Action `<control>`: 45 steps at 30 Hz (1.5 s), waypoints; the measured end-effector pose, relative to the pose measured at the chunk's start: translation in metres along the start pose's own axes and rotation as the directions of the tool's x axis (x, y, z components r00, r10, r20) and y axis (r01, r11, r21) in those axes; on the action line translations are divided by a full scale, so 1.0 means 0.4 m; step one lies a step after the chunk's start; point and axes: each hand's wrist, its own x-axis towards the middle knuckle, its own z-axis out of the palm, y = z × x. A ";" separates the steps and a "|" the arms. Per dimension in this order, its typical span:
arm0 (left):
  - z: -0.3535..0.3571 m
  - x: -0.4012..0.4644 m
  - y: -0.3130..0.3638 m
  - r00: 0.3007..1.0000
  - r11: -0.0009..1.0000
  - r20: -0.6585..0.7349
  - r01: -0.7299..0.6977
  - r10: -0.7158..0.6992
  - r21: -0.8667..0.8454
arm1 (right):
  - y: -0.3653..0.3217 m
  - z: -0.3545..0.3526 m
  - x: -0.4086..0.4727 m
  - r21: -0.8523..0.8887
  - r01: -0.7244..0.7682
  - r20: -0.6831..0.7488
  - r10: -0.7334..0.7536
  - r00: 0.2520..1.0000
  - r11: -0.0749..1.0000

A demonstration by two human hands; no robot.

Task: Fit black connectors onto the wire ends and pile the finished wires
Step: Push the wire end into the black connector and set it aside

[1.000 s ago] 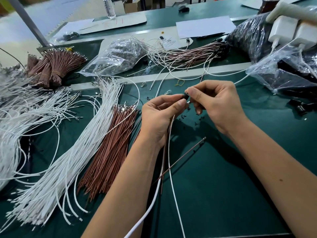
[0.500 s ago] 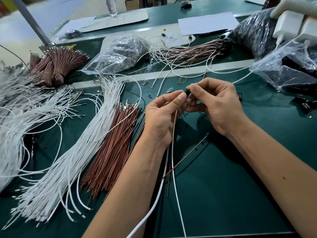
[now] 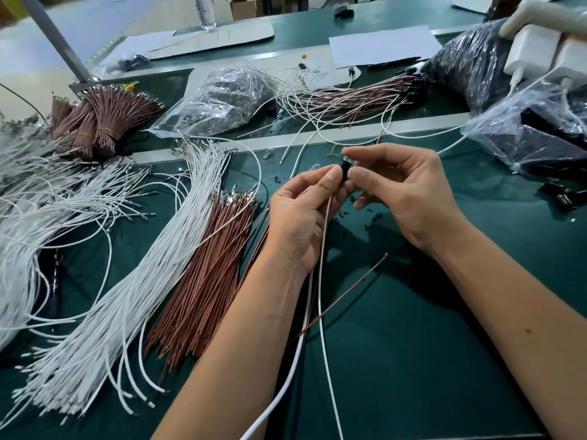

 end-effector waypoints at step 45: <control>-0.024 0.000 -0.021 0.938 0.828 0.167 -0.347 0.304 0.441 | -0.001 0.000 -0.005 0.017 -0.039 0.009 0.039 0.999 0.999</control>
